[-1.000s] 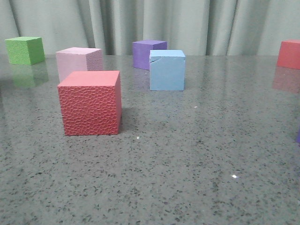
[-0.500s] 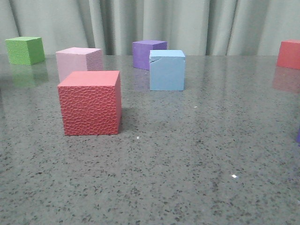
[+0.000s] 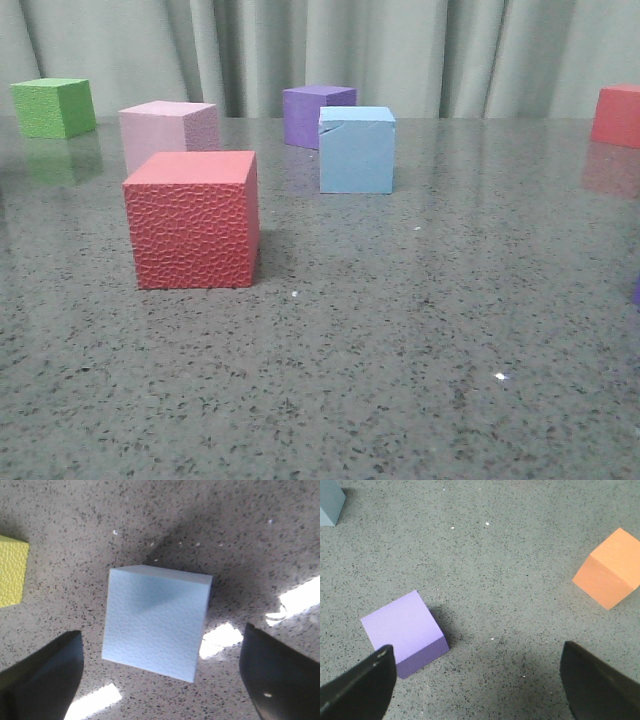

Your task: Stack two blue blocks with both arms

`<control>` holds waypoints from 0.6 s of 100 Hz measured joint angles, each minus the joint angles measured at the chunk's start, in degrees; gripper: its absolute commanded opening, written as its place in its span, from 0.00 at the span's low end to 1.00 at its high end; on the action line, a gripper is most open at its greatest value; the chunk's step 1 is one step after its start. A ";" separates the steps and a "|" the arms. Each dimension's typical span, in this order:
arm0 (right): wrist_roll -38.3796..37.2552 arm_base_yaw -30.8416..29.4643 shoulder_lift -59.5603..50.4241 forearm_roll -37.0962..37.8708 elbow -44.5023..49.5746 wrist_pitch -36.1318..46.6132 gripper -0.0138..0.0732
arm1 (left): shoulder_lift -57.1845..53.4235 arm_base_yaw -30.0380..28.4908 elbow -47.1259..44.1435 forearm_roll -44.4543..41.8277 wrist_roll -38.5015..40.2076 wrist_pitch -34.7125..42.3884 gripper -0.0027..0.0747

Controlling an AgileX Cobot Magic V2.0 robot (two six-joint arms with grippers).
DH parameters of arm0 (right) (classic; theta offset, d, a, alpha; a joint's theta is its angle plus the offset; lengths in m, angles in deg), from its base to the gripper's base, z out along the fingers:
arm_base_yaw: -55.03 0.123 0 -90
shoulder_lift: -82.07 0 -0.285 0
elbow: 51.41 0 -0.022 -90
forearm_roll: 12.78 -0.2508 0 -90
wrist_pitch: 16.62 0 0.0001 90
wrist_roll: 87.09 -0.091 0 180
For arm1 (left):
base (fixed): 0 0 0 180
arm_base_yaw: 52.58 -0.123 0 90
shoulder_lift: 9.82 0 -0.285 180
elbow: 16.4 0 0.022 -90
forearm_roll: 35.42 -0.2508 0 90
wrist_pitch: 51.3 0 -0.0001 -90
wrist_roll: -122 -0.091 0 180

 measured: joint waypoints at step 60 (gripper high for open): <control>0.00 0.00 0.00 -0.02 0.00 0.00 0.91 | 1.57 0.00 0.12 -1.04 -2.28 0.69 0.81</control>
